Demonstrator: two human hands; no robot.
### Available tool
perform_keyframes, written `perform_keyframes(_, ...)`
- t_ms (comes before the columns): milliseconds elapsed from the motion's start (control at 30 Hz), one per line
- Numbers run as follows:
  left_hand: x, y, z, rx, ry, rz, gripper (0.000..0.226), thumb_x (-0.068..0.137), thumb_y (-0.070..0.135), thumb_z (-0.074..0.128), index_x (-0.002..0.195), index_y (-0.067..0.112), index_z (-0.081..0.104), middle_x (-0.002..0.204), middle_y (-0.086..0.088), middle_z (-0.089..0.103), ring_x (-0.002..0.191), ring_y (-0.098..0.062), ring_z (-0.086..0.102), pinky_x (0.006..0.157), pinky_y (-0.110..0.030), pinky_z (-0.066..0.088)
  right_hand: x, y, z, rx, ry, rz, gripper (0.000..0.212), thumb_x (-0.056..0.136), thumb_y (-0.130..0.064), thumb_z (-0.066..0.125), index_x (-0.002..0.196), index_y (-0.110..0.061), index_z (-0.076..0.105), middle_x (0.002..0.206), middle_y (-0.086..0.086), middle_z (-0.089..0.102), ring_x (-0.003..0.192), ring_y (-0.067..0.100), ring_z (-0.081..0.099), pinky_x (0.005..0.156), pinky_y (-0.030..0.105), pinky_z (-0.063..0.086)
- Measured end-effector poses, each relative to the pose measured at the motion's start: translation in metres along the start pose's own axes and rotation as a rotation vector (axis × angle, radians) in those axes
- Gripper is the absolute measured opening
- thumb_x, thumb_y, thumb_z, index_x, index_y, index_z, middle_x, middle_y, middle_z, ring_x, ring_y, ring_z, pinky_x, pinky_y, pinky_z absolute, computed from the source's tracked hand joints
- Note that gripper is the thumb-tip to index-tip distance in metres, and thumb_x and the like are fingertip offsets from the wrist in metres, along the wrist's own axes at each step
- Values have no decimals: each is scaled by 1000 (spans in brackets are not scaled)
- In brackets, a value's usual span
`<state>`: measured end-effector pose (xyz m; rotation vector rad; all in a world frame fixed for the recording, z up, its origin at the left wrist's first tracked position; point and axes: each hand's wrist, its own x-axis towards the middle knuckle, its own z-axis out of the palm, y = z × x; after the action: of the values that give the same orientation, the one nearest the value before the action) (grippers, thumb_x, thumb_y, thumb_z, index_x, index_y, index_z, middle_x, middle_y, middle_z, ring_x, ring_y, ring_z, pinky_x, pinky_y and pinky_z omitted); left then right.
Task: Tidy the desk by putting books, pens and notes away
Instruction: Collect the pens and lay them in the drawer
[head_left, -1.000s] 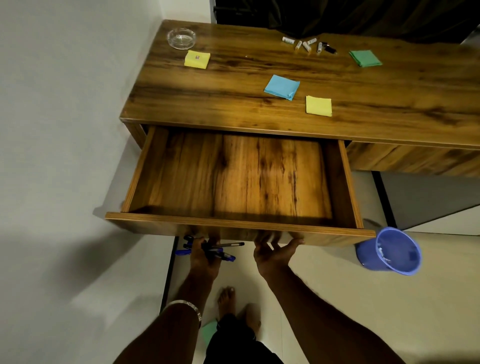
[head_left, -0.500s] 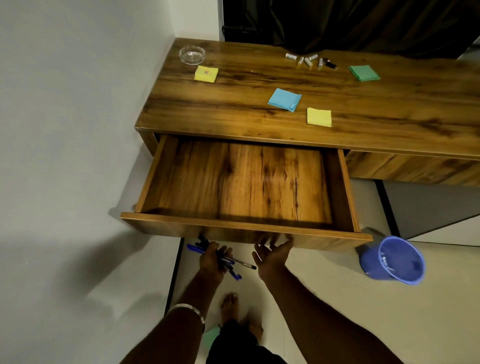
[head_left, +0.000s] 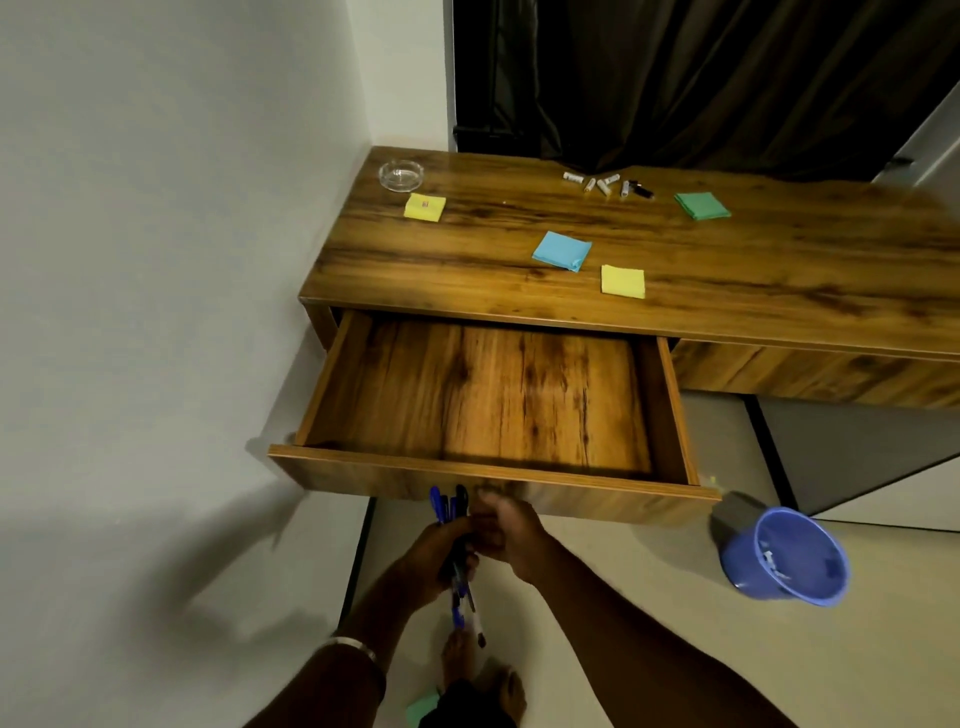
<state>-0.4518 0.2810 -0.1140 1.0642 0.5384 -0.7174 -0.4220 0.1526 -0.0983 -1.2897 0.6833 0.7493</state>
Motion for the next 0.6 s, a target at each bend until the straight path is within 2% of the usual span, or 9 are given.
perform_keyframes(67, -9, 8, 4, 30, -50, 34, 23, 94, 23, 50, 106, 7, 62, 75, -7, 58, 53, -11, 50, 49, -23, 42, -10, -8, 1, -15, -52, -53, 31, 95, -37, 55, 100, -9, 67, 96, 8, 72, 94, 24, 67, 93, 40, 53)
perform_keyframes(100, -11, 13, 6, 24, -50, 31, 21, 94, 22, 50, 105, 9, 63, 70, -5, 57, 52, -10, 49, 48, -22, 41, -13, -12, 2, -19, -71, -76, 29, 94, -38, 55, 96, -11, 67, 89, 6, 72, 89, 23, 68, 92, 39, 52)
perform_keyframes(200, -19, 31, 15, 22, -28, 30, 12, 94, 20, 50, 91, 15, 60, 54, 3, 46, 46, -8, 44, 43, -19, 36, -22, -24, 3, -27, -118, -142, 29, 93, -40, 55, 91, -14, 67, 70, -2, 72, 73, 20, 67, 88, 37, 51)
perform_keyframes(300, -24, 53, 25, 14, -6, 43, 15, 95, 22, 49, 82, 15, 55, 49, 5, 41, 40, -5, 40, 37, -17, 32, -29, -39, 7, -17, -171, -174, 30, 90, -42, 58, 93, -13, 67, 74, 0, 71, 74, 18, 66, 85, 35, 50)
perform_keyframes(400, -27, 72, 31, 14, -18, 79, 20, 96, 23, 46, 80, 12, 53, 48, 6, 39, 36, -4, 38, 34, -16, 32, -37, -55, 11, 14, -244, -160, 33, 88, -39, 62, 92, -7, 66, 73, 7, 67, 67, 20, 65, 72, 32, 54)
perform_keyframes(533, -31, 92, 49, 80, 2, 121, 28, 99, 22, 41, 75, 11, 52, 55, 2, 42, 41, -6, 42, 38, -17, 34, -39, -73, 17, 15, -224, -181, 31, 86, -37, 68, 90, -6, 67, 67, 5, 59, 56, 17, 60, 57, 30, 55)
perform_keyframes(600, -29, 100, 49, 53, 16, 133, 31, 100, 21, 40, 77, 8, 57, 62, -2, 54, 50, -9, 54, 49, -19, 44, -38, -82, 20, -9, -204, -222, 27, 86, -36, 67, 83, -9, 67, 59, 0, 52, 50, 11, 53, 51, 25, 50)
